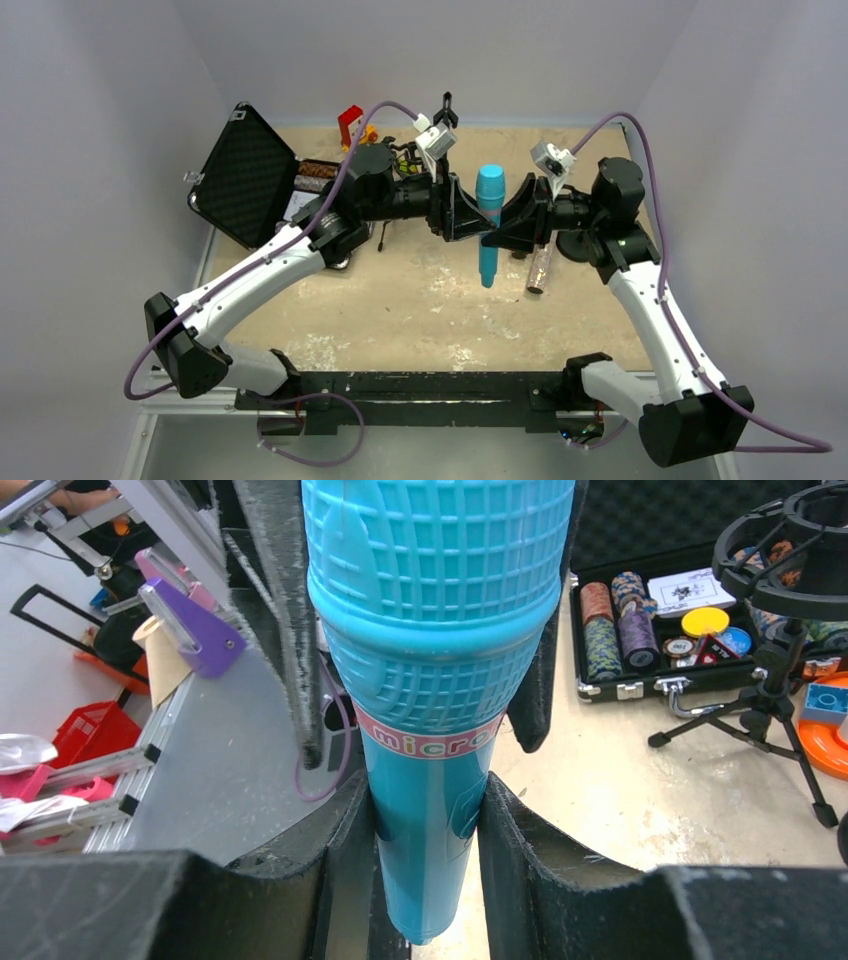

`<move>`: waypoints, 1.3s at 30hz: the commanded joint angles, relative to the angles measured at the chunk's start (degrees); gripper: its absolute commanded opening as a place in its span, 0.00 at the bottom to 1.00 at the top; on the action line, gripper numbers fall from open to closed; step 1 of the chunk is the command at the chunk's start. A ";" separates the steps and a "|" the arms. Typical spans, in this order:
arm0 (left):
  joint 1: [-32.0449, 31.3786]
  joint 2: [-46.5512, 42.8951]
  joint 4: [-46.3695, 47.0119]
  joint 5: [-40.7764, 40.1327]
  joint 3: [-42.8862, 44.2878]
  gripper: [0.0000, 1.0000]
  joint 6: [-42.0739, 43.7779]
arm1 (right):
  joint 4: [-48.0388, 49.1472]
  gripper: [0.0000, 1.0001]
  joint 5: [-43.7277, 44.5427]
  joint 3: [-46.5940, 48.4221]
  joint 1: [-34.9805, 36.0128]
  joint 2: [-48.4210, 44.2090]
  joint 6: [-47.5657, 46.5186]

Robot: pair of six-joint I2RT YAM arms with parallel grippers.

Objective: Attach the microphones to the stand

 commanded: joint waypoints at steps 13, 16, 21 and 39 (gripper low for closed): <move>-1.09 3.79 9.67 0.65 2.06 0.62 -3.18 | 2.01 0.10 -2.99 2.12 0.91 0.67 1.36; -1.28 4.33 9.80 0.66 2.17 0.60 -3.42 | 2.00 0.11 -2.77 2.18 0.98 0.77 1.62; -1.34 4.28 10.10 0.87 1.95 0.08 -3.35 | 1.79 0.14 -2.83 2.03 0.99 0.70 1.64; 5.72 -15.47 -17.13 -15.89 4.26 0.00 14.20 | -15.30 0.92 0.87 1.61 0.59 -5.83 -20.11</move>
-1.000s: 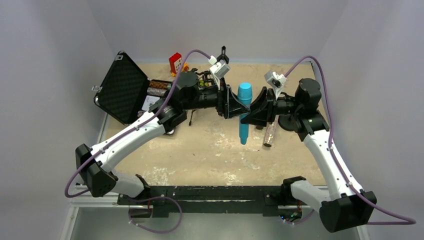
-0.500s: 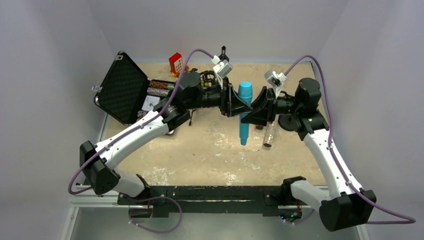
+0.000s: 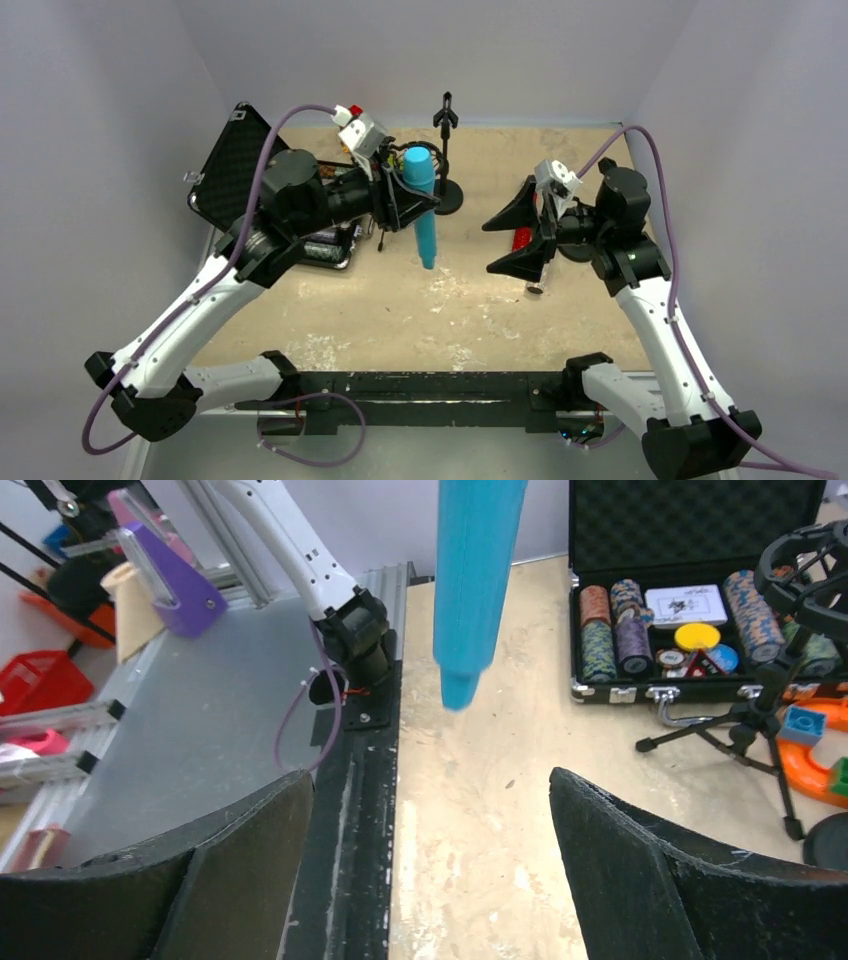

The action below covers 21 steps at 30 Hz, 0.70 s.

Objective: Attach the microphones to the stand

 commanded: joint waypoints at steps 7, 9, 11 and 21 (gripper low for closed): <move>5.69 1.19 -13.98 -13.06 18.98 0.00 9.16 | -11.02 0.94 8.69 -5.44 -0.87 -5.17 -22.19; 6.95 3.05 -13.76 -13.13 22.34 0.00 8.95 | -11.16 0.95 10.06 -8.50 -0.99 -6.74 -24.62; 7.59 5.01 -13.03 -12.39 25.39 0.00 8.69 | -11.18 0.95 11.05 -10.97 -1.30 -8.34 -26.07; 7.61 8.53 -9.11 -2.50 28.84 0.00 4.45 | -23.30 0.97 20.22 2.88 -6.17 -7.83 -25.80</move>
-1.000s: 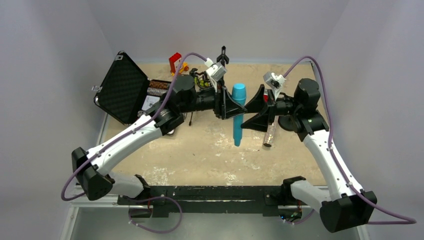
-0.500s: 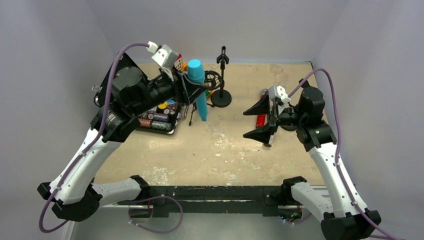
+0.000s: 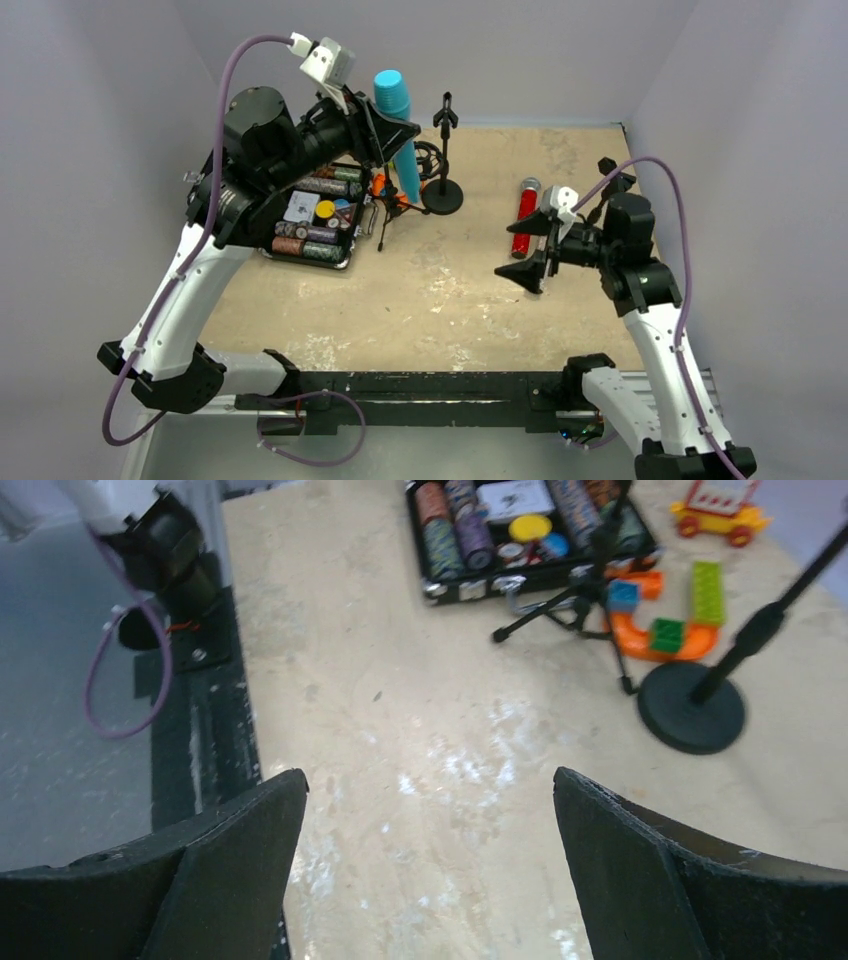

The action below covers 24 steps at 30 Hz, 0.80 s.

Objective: Attach the microphones to the stand

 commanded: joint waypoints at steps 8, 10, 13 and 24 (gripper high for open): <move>0.15 -6.69 8.12 17.16 -7.45 0.00 -4.67 | -16.44 0.99 13.63 34.91 -14.02 6.46 9.34; 0.19 -10.06 8.36 19.48 -11.60 0.00 -4.46 | -16.02 0.99 19.77 34.68 -14.07 4.44 10.86; 0.16 -15.59 11.14 21.20 -19.78 0.00 -4.37 | -12.39 0.99 28.03 30.85 -14.11 0.10 11.78; 0.13 -26.00 12.23 26.96 -35.01 0.00 -3.62 | -11.94 0.99 28.13 31.83 -24.28 7.62 9.28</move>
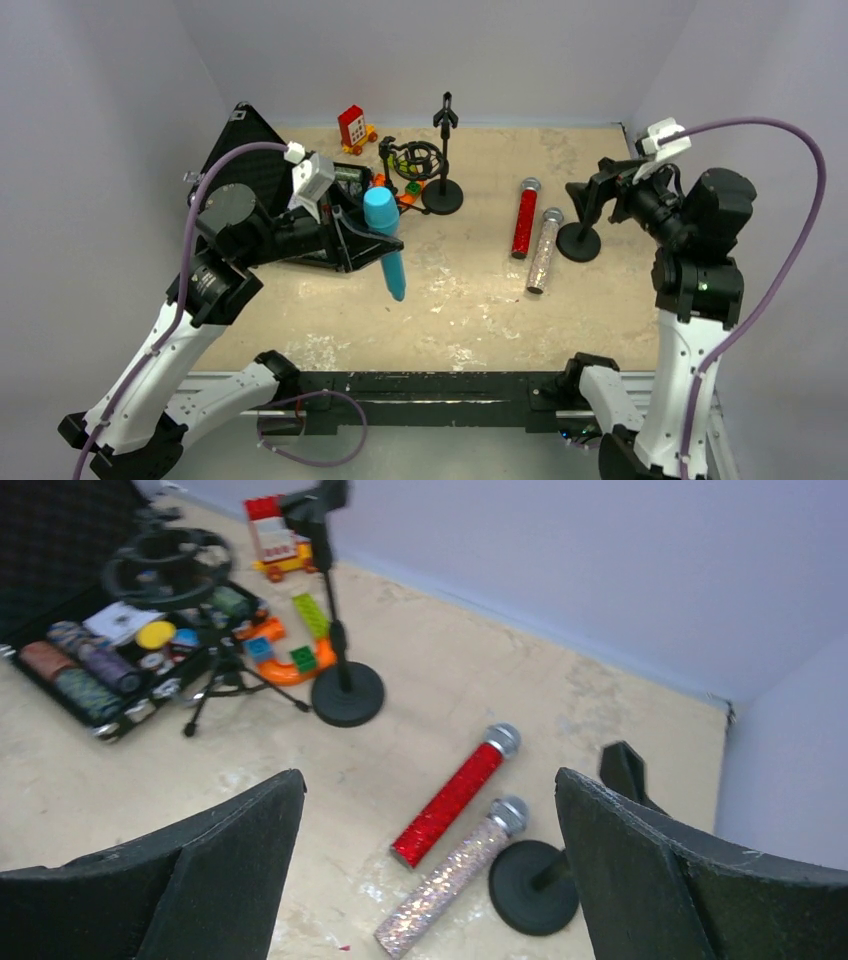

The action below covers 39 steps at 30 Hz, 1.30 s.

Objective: Attach the microphones to the stand

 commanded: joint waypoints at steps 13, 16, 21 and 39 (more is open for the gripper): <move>0.21 -0.54 -6.18 -3.71 3.65 0.00 10.47 | 0.34 0.96 -24.53 -1.91 -15.23 10.20 -9.44; 0.13 5.11 -7.30 -7.82 10.62 0.00 9.89 | -3.16 0.97 -23.38 -2.15 -8.40 9.21 -14.90; 0.35 16.05 -7.08 -13.76 24.85 0.00 9.63 | -3.16 0.97 -30.98 -8.36 -2.54 7.18 -16.87; 6.42 44.57 -7.09 -26.35 58.50 0.00 6.08 | 5.55 0.97 -38.82 -25.82 -0.63 1.77 -14.99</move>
